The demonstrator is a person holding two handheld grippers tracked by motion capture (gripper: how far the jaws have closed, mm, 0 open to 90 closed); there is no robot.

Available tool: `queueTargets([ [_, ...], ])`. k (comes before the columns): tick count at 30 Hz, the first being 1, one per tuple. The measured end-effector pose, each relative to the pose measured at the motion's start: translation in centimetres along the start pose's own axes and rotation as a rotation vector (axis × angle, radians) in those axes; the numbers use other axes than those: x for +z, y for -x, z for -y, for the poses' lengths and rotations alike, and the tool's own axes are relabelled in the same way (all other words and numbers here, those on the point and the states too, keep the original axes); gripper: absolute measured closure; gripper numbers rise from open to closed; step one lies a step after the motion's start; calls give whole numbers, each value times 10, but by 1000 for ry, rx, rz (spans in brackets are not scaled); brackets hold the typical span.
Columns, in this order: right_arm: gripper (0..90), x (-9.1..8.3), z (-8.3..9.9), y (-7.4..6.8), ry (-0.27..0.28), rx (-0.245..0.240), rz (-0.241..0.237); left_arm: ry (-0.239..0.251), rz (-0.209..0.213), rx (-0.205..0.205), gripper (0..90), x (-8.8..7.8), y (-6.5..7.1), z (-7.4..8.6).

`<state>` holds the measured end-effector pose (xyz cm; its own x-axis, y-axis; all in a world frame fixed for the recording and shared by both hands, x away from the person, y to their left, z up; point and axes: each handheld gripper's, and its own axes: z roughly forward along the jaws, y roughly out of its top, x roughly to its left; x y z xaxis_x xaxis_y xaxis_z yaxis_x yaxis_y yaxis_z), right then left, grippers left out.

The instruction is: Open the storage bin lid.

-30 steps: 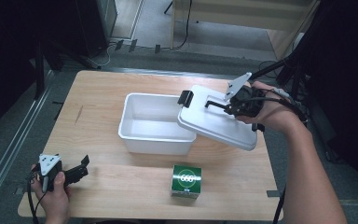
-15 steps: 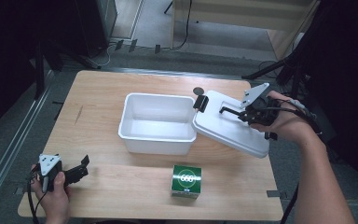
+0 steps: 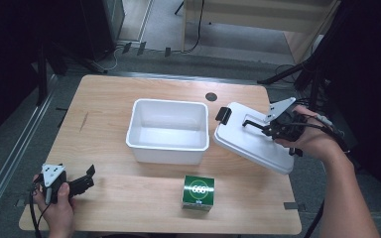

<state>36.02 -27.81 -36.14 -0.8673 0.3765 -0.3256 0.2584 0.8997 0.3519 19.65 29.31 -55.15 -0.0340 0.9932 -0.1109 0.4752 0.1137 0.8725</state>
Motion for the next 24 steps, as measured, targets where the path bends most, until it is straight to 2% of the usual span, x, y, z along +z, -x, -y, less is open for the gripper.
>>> queueTargets([
  [7, 852, 13, 7, -4, -7, 7, 4, 1, -1, -2, 0, 0, 0, 0],
  [24, 851, 66, 25, -24, -29, 31, 9, 1, 2, -6, 0, 0, 0, 0],
])
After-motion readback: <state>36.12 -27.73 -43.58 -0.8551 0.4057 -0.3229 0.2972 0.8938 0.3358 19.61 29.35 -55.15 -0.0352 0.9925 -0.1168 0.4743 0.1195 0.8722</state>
